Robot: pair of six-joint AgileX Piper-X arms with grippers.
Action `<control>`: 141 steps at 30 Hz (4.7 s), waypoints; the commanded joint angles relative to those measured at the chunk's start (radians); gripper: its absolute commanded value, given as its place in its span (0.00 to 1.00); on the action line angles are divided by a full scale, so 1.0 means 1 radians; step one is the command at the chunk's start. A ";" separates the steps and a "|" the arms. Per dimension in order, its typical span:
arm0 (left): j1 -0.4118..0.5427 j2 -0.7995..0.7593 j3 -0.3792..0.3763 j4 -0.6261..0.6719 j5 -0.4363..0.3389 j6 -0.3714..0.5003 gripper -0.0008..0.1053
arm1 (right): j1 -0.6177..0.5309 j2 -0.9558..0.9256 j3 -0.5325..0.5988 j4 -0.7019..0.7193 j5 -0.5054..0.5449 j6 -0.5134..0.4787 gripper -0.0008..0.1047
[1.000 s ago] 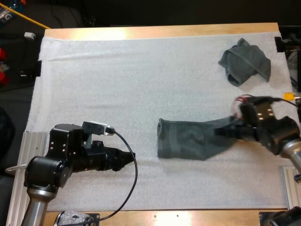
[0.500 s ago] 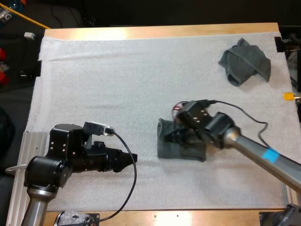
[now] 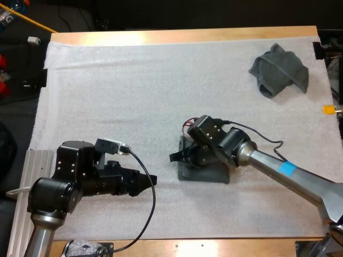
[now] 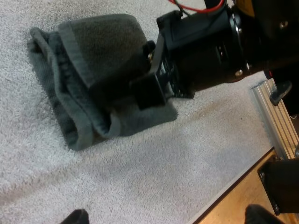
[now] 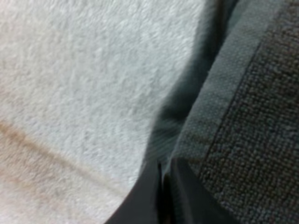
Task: Pick towel from pile, fold and stack
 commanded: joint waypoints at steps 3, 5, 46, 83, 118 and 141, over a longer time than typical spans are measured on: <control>0.000 -0.008 -0.006 0.003 0.011 0.005 0.61 | 0.011 0.004 -0.010 -0.034 -0.014 0.001 0.01; 0.000 -0.008 -0.006 0.003 0.011 0.005 0.61 | 0.011 0.004 -0.010 -0.035 -0.014 0.001 0.06; 0.000 -0.008 -0.006 -0.001 0.011 0.019 0.61 | 0.092 -0.095 0.017 -0.022 0.055 0.016 0.59; 0.000 0.020 0.000 -0.129 -0.045 0.033 0.68 | 0.092 -1.028 0.017 0.588 0.299 0.022 0.59; -0.229 0.853 0.000 -0.666 -0.050 -0.341 0.68 | 0.092 -1.043 0.017 0.707 0.295 0.044 0.71; -0.366 0.898 -0.018 -0.709 -0.095 -0.459 0.32 | 0.092 -1.043 0.017 0.707 0.295 0.044 0.71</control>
